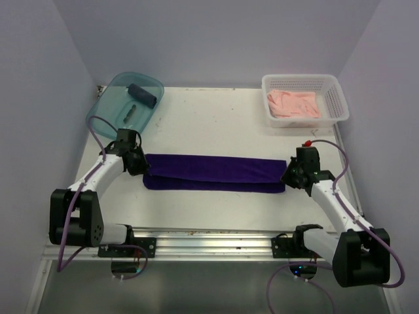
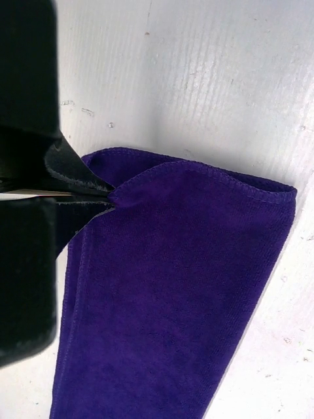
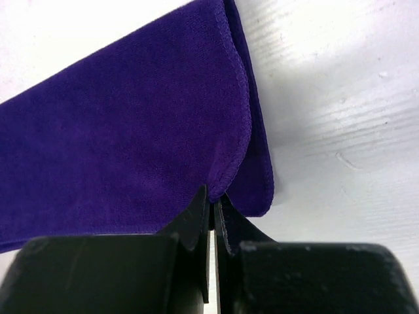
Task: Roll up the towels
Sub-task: Fold the towel
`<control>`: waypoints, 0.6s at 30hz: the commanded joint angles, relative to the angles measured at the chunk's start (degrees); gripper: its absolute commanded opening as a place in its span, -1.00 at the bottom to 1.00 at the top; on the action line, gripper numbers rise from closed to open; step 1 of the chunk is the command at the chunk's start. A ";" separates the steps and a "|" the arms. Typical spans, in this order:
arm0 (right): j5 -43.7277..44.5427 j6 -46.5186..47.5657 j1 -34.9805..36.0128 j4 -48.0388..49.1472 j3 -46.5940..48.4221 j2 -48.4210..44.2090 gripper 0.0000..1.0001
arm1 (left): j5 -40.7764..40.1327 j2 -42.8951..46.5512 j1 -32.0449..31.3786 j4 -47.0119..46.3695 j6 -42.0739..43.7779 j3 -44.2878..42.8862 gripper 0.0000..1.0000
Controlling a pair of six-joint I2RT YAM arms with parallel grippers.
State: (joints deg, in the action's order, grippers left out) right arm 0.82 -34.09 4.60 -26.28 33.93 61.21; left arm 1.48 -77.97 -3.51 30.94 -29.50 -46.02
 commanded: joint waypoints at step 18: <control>-0.64 -1.69 -0.03 -3.86 -3.26 -8.56 -1.00 | 0.11 7.83 0.34 0.88 -3.90 1.37 -1.00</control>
State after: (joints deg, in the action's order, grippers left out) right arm 0.45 -35.38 4.60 -27.90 30.13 54.37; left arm 1.74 -72.27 -3.51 31.46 -32.23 -45.04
